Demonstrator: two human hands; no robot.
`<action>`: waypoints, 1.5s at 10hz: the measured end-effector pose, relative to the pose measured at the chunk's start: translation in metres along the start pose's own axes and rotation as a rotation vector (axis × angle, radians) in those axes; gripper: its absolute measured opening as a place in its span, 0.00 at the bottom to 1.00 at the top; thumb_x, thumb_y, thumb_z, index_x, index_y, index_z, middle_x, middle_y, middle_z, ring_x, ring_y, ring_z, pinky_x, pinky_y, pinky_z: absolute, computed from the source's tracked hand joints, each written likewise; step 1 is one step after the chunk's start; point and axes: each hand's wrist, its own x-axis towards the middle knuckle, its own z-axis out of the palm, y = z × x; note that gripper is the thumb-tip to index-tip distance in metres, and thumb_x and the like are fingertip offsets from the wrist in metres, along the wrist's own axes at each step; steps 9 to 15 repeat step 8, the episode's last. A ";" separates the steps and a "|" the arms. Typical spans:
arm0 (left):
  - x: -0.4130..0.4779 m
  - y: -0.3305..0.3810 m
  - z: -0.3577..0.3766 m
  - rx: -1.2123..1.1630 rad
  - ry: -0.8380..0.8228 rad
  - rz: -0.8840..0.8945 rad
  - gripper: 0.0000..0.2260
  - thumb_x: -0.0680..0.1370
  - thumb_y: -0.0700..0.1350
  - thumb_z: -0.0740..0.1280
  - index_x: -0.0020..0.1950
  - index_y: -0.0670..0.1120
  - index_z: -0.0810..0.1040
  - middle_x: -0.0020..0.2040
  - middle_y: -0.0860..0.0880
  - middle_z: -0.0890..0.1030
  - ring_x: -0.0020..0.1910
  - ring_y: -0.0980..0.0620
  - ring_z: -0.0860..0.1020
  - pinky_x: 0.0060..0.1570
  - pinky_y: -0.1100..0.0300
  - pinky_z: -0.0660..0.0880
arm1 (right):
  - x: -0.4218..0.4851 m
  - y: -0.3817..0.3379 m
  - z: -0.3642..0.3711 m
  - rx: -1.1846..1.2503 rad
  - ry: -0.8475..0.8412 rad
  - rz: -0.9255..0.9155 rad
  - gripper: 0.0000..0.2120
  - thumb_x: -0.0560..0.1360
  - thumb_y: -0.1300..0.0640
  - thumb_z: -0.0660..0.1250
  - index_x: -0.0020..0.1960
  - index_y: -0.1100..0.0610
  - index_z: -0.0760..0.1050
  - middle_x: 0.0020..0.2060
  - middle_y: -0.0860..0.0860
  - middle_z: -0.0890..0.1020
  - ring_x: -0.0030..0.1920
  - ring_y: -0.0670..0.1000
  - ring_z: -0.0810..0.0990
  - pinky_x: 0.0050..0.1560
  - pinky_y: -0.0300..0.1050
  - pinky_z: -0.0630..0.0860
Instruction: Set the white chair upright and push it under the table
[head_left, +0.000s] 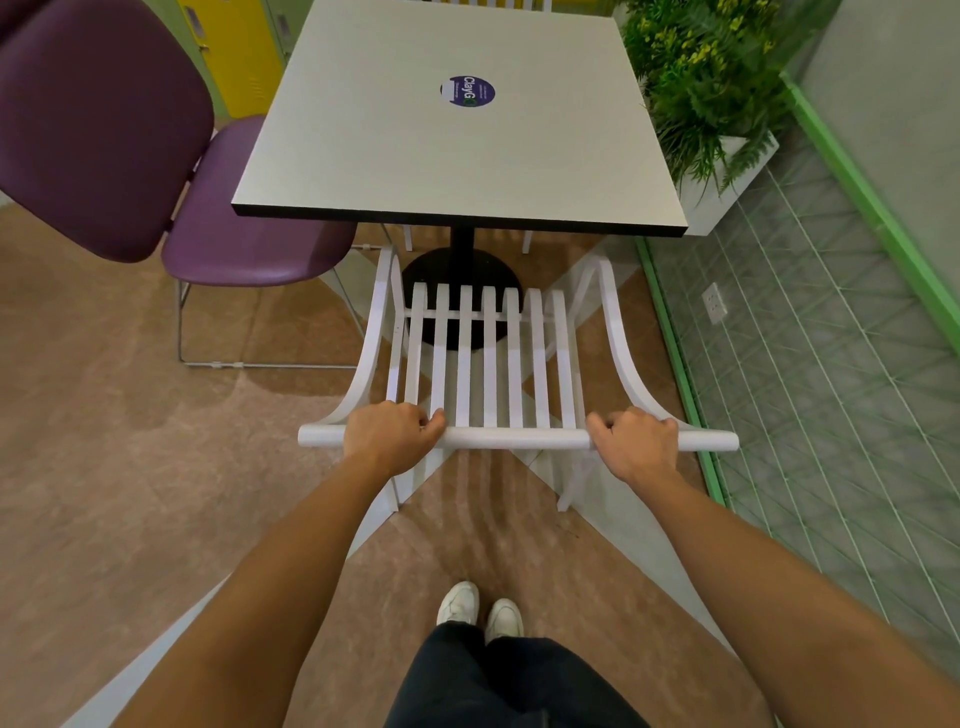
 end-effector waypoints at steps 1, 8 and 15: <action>0.000 0.000 0.002 -0.014 0.011 -0.012 0.25 0.75 0.60 0.51 0.37 0.48 0.82 0.28 0.49 0.78 0.26 0.54 0.73 0.27 0.65 0.67 | 0.001 0.000 0.002 0.024 0.019 0.013 0.20 0.76 0.48 0.49 0.40 0.56 0.77 0.36 0.53 0.76 0.38 0.52 0.71 0.47 0.50 0.61; 0.014 0.028 -0.017 -0.196 0.071 0.038 0.17 0.73 0.56 0.63 0.54 0.46 0.79 0.54 0.46 0.80 0.53 0.48 0.73 0.54 0.51 0.74 | 0.014 -0.006 -0.012 0.226 0.068 0.015 0.23 0.74 0.43 0.53 0.42 0.55 0.82 0.39 0.52 0.79 0.47 0.52 0.71 0.55 0.53 0.64; 0.014 0.028 -0.017 -0.196 0.071 0.038 0.17 0.73 0.56 0.63 0.54 0.46 0.79 0.54 0.46 0.80 0.53 0.48 0.73 0.54 0.51 0.74 | 0.014 -0.006 -0.012 0.226 0.068 0.015 0.23 0.74 0.43 0.53 0.42 0.55 0.82 0.39 0.52 0.79 0.47 0.52 0.71 0.55 0.53 0.64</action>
